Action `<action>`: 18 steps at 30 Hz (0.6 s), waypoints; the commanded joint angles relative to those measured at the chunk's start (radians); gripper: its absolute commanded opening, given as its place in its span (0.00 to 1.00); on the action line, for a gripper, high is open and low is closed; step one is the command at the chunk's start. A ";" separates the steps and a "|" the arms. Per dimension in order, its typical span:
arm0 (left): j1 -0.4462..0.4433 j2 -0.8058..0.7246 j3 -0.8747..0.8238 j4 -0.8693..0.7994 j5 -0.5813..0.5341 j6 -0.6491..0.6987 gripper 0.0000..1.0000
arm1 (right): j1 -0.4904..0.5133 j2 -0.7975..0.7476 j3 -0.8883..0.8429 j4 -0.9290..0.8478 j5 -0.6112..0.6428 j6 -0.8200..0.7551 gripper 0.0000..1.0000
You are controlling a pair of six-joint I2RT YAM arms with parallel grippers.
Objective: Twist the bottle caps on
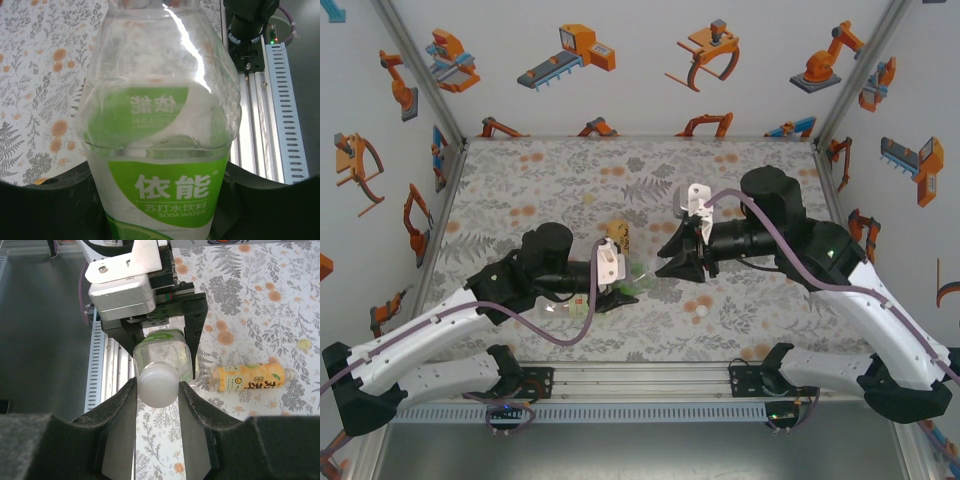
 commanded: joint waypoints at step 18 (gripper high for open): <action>-0.005 0.023 0.029 0.004 0.060 -0.007 0.00 | 0.022 -0.018 -0.031 -0.012 -0.097 -0.058 0.45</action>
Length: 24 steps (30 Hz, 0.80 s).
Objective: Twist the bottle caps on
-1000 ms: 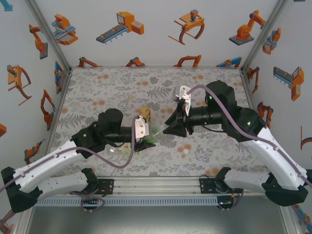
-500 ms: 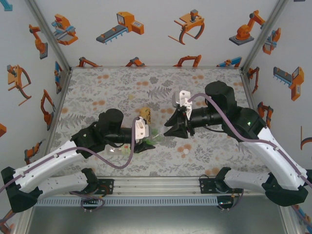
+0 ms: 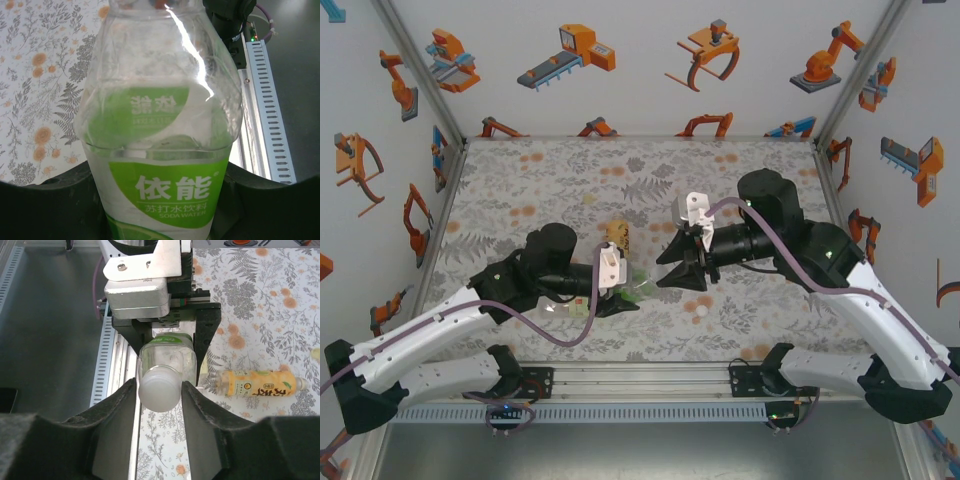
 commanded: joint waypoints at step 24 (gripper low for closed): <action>-0.003 -0.008 0.044 0.002 0.046 -0.025 0.00 | 0.033 -0.052 -0.041 0.006 0.012 -0.102 0.00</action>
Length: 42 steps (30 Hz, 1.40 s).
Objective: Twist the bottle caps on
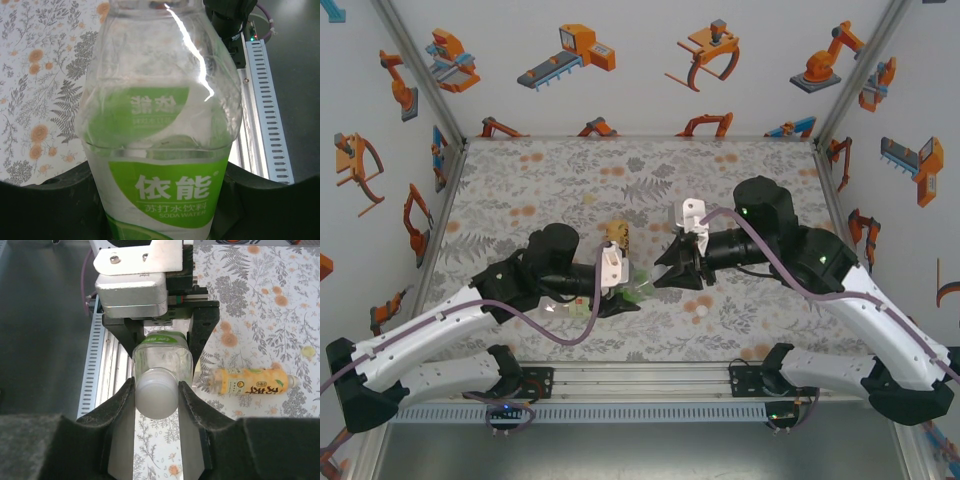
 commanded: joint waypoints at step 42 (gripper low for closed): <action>-0.002 0.011 0.031 0.079 -0.325 0.044 0.00 | 0.081 0.097 -0.099 -0.019 0.593 1.452 0.00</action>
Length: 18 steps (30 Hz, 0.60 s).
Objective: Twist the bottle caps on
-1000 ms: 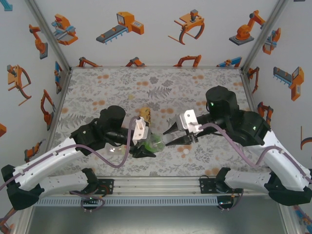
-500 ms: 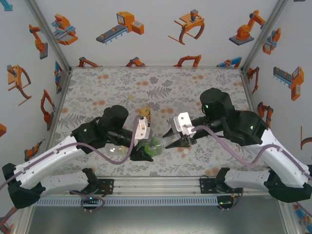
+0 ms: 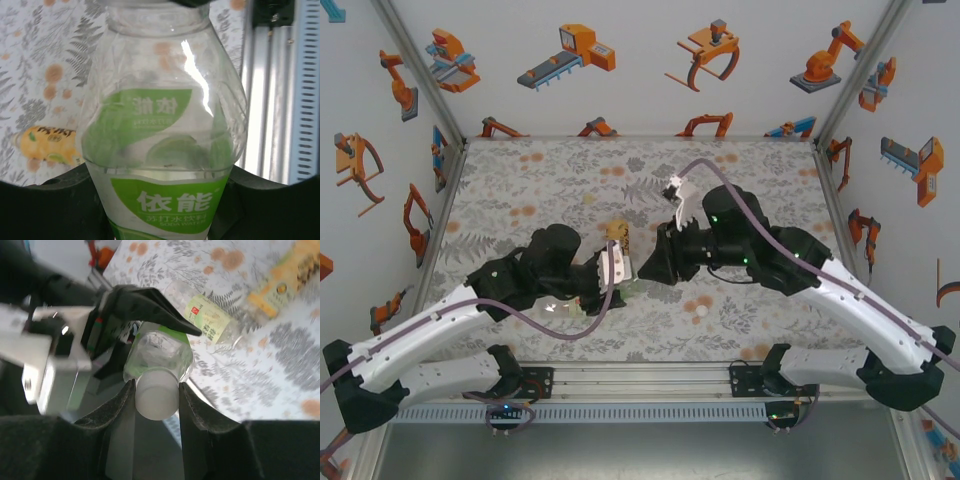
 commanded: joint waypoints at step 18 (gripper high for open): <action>-0.005 0.000 0.000 0.205 0.052 0.027 0.00 | -0.016 -0.021 0.085 0.030 0.049 -0.022 0.56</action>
